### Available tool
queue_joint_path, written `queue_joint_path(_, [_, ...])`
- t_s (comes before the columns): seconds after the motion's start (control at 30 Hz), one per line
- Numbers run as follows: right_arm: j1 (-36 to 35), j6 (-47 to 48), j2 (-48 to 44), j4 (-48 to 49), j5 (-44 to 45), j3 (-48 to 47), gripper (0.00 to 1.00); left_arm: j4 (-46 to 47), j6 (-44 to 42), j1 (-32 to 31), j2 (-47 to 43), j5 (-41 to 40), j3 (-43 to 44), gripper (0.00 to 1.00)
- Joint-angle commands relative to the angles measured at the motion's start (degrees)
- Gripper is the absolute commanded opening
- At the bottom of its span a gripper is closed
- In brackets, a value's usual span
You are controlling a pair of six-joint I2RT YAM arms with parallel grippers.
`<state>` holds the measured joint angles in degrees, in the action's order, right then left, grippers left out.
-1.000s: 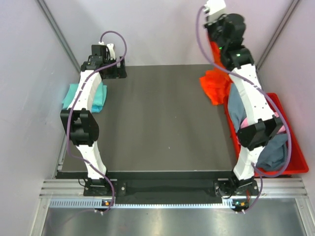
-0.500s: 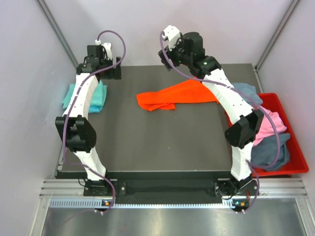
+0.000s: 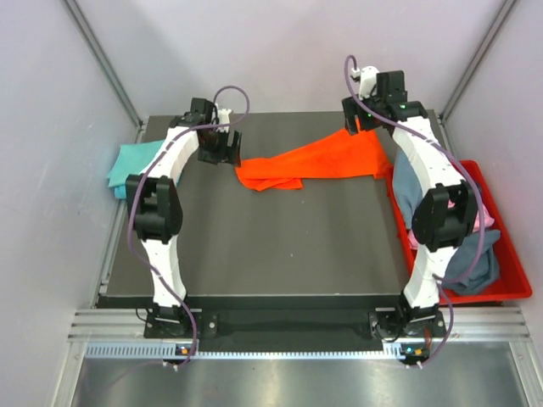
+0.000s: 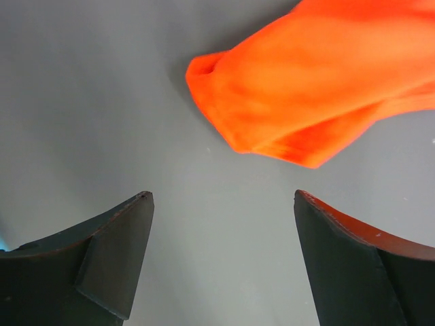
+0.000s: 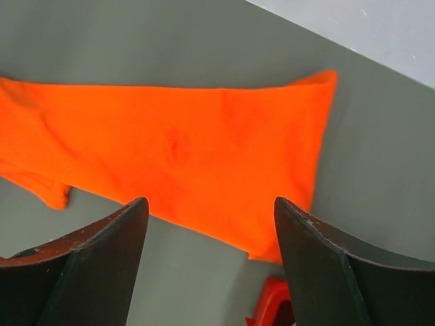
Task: Fold and stack the t-shirts
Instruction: Move the tshirt to the center of the board, then flatten the tshirt out
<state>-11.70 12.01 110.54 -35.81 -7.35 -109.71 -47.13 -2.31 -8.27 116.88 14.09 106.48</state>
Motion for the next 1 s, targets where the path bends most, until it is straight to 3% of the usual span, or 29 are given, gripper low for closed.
queue_joint_path(0.0, [1.68, -2.09, 0.64, -0.84, -2.31, -1.56, 0.75, -2.79, 1.60, 2.03, 4.92, 4.63, 4.35, 0.88])
queue_joint_path(0.53, [6.08, -2.43, 10.31, 1.09, 1.72, -2.35, 0.75, -0.50, 2.13, 2.03, 14.95, 10.70, 10.06, 0.80])
queue_joint_path(0.87, [9.07, -2.78, 17.07, 4.26, 6.39, -4.63, 0.75, 0.11, 0.02, 1.86, 18.91, 7.54, 15.07, 0.69])
queue_joint_path(0.97, [9.07, -2.69, 19.36, 4.52, 5.86, -6.13, 0.75, -0.33, -1.03, 1.77, 18.74, 7.71, 14.38, 0.61])
